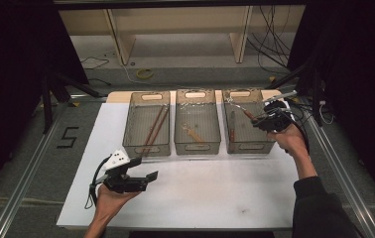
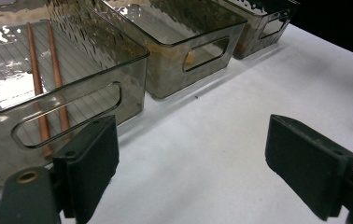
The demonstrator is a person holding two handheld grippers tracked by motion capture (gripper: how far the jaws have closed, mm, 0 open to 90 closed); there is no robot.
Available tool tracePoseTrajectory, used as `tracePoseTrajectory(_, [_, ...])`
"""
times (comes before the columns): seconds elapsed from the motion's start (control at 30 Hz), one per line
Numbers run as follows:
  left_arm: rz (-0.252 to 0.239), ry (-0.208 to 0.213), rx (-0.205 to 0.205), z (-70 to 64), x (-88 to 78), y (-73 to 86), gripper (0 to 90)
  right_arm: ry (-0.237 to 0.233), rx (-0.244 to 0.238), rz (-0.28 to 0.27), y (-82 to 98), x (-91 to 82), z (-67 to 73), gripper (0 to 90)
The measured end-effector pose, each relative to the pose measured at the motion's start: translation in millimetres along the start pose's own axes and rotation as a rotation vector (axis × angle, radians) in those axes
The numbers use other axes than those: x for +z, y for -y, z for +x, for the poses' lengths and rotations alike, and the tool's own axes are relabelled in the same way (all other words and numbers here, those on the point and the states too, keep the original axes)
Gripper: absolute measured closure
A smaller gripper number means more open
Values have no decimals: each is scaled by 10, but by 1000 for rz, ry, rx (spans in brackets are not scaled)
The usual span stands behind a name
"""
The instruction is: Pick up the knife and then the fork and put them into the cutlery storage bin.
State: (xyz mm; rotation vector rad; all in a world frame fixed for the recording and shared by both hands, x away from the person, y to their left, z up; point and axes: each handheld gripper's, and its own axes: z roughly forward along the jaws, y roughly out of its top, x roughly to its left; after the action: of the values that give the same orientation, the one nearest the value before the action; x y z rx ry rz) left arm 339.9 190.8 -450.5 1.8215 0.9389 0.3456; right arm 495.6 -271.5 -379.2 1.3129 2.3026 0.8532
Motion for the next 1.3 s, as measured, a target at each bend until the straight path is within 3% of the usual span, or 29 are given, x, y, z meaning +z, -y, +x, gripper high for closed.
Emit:
tracePoseTrajectory(0.57, [1, 1, -4, 2, 6, 7, 169, 70, 44, 52, -17, 131, -4, 758])
tracePoseTrajectory(1.3, [4, 2, -7, 5, 18, 12, 169, 81, 70, 106, -9, 313, 52, 756])
